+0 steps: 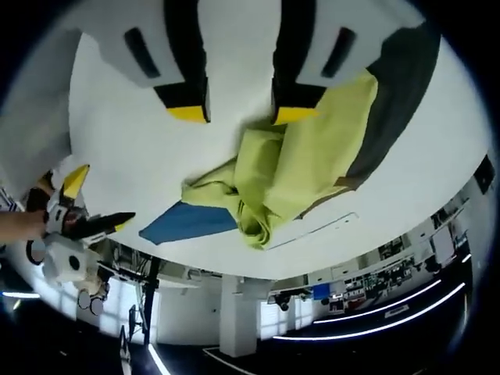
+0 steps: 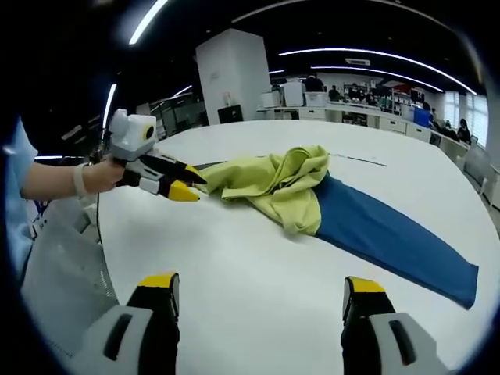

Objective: Fold the garment on the visible template until the final outline fits inside the template.

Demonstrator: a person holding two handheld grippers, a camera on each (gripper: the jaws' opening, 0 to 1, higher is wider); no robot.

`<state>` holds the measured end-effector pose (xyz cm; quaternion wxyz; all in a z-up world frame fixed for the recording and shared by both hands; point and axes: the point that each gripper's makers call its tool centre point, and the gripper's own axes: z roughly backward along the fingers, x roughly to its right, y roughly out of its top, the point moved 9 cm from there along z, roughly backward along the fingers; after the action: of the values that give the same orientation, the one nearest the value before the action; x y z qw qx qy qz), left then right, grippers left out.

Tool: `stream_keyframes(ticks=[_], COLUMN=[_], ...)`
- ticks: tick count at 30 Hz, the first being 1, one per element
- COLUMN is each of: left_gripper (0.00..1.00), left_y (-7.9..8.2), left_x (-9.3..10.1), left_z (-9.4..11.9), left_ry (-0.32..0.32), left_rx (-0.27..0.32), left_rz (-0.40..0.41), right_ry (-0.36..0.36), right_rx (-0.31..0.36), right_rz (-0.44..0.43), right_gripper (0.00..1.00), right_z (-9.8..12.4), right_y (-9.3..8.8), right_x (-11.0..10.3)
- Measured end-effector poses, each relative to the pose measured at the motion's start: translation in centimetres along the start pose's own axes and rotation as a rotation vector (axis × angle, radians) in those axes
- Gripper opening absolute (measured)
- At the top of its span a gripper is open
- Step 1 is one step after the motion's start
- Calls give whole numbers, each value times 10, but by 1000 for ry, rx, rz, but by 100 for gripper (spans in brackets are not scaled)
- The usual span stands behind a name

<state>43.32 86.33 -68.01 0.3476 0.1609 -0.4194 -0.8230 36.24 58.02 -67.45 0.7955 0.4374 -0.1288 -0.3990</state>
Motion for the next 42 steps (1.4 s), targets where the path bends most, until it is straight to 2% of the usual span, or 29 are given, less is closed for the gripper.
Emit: stream_keyframes(ticks=[10, 17, 23, 31, 42], left_gripper=[22, 20, 17, 13, 5], left_y=[-3, -3, -4, 8, 9], left_x=[-5, -4, -12, -17, -15], left_z=[-20, -28, -36, -29, -25], left_ry=[50, 69, 101, 127, 125], left_rx=[-20, -13, -2, 66, 68], left_rz=[73, 96, 129, 154, 170], right_ry=[-12, -18, -12, -5, -2], right_rx=[-8, 2, 1, -6, -13], right_rz=[-26, -39, -38, -42, -38], right_gripper=[86, 86, 86, 86, 86], right_z=[4, 6, 4, 2, 1], right_y=[-7, -8, -7, -10, -10], right_x=[4, 4, 2, 1, 1])
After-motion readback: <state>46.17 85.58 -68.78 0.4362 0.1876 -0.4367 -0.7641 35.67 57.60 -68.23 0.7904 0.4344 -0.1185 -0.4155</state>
